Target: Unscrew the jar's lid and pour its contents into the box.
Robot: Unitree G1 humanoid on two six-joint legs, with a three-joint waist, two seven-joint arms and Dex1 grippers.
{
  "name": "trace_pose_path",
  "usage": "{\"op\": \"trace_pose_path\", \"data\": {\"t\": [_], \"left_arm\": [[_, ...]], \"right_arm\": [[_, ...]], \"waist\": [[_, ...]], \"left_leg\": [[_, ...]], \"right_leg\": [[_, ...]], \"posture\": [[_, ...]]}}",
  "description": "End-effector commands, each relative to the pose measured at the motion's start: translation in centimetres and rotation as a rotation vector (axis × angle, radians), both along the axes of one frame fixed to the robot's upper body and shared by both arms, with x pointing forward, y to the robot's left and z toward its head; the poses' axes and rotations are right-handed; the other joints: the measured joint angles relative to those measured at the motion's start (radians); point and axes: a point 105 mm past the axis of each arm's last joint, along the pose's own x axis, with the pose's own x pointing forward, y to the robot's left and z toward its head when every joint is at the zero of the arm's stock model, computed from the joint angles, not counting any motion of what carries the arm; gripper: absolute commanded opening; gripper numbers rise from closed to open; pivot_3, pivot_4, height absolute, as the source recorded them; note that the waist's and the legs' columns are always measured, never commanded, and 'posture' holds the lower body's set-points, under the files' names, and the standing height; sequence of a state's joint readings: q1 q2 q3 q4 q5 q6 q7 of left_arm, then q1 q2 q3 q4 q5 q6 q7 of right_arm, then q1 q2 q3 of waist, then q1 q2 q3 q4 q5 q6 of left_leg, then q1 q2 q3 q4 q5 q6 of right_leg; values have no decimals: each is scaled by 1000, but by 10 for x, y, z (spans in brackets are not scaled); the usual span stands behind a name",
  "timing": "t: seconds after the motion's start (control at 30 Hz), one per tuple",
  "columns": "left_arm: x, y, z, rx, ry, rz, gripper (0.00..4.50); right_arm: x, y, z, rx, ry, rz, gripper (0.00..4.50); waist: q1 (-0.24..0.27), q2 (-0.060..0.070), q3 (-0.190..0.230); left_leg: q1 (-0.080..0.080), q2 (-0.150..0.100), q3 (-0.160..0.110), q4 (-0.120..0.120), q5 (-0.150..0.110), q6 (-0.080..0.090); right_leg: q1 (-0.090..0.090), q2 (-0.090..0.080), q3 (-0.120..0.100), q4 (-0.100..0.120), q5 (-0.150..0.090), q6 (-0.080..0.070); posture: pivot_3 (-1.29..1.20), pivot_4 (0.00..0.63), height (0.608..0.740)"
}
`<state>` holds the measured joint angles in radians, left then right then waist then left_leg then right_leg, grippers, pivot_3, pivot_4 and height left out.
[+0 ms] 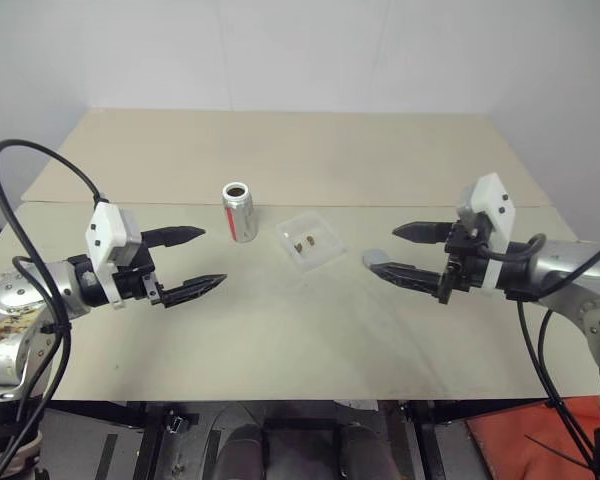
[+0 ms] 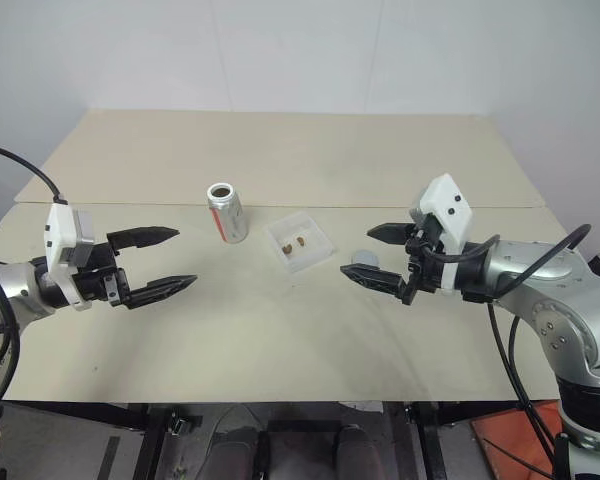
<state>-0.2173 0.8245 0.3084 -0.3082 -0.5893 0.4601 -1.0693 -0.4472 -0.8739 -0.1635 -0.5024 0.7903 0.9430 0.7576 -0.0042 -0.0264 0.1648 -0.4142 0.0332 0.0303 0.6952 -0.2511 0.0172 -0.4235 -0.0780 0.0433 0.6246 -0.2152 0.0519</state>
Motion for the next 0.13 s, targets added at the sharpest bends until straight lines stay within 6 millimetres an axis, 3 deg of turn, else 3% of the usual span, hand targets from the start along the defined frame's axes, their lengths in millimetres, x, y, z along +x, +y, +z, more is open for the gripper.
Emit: {"op": "trace_pose_path", "data": {"t": [0.03,0.13], "left_arm": [[-5,-2,12,18,-58,9,4475],[-7,-4,10,14,-62,19,4475]], "right_arm": [[-6,-4,12,-5,-68,12,4500],[-10,-9,13,5,-71,14,4500]], "waist": [[0,0,0],[2,0,0]], "left_leg": [[0,0,0,0,0,0],[0,0,0,0,0,0]], "right_leg": [[0,0,0,0,0,0],[0,0,0,0,0,0]], "posture": [[0,150,740],[0,150,740]]}}
